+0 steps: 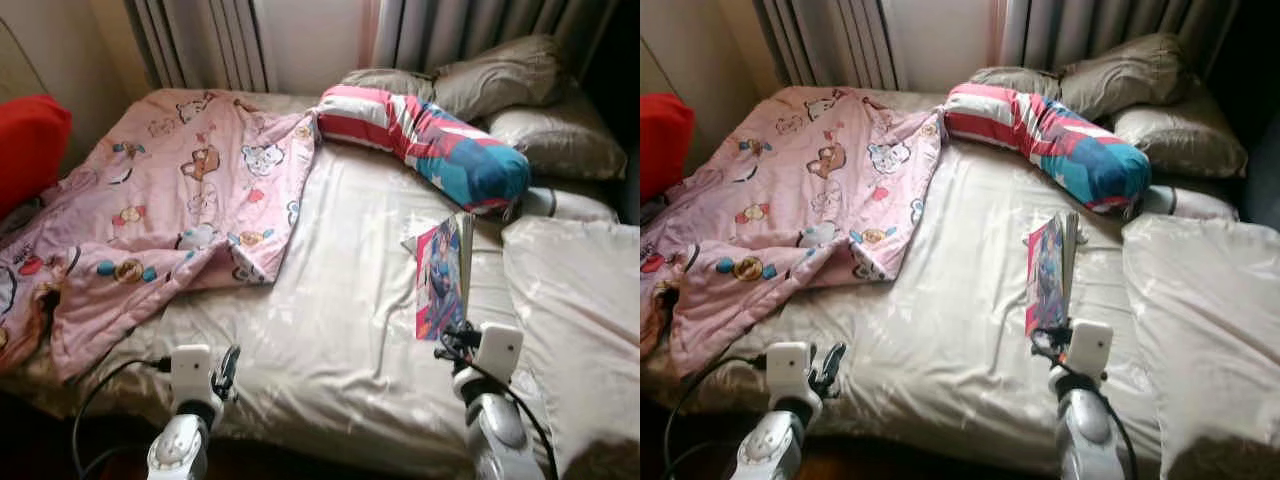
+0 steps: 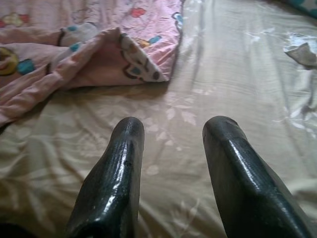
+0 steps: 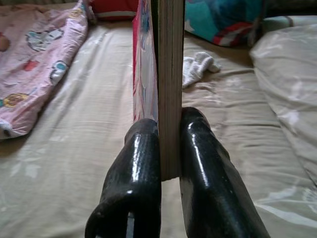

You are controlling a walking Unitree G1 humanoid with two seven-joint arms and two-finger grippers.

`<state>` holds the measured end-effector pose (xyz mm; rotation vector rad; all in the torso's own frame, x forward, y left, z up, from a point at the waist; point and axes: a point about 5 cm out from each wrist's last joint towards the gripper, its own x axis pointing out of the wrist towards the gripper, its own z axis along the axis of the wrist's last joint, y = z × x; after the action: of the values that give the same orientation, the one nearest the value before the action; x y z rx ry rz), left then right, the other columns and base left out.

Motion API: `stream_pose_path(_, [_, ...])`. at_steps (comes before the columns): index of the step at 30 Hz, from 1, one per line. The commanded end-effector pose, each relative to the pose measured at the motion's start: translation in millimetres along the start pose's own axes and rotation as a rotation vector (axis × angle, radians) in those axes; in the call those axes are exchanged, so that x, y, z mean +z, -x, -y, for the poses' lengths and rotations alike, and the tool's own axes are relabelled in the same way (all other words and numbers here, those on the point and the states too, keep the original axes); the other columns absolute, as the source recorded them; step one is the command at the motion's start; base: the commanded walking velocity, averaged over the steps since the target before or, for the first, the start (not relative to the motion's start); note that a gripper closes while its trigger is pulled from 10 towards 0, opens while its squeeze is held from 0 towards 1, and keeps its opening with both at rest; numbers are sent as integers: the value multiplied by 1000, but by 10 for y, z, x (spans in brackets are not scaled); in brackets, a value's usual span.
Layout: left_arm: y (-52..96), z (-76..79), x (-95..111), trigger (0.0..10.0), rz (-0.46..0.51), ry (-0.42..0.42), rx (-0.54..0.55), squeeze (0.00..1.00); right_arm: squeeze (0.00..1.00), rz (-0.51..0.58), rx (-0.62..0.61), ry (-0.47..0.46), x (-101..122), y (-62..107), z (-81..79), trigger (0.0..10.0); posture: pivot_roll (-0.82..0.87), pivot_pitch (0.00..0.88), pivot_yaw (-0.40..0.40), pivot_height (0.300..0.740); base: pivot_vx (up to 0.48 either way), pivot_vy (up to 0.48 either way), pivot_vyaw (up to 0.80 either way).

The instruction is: Clean up the room

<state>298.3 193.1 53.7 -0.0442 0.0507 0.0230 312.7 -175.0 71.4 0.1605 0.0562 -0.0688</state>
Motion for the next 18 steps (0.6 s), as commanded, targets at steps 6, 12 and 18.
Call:
stream_pose_path(6, [27, -17, -17, 10000, -3, -1, -3, 0, 0, 23, 4, 0, 59, -14, -2, 10000, -28, 235, -1, 740, 0, 0, -800])
stream_pose_path(12, [31, -22, -15, 10000, -1, -16, -4, 0, 0, 21, 6, 0, 55, -12, -11, 10000, -27, 236, 0, 740, 0, 0, -800])
stream_pose_path(18, [32, -32, -15, 10000, 0, -10, 5, 0, 0, 37, 3, -3, 68, -9, -18, 10000, -27, 238, 1, 740, 0, -172, -133])
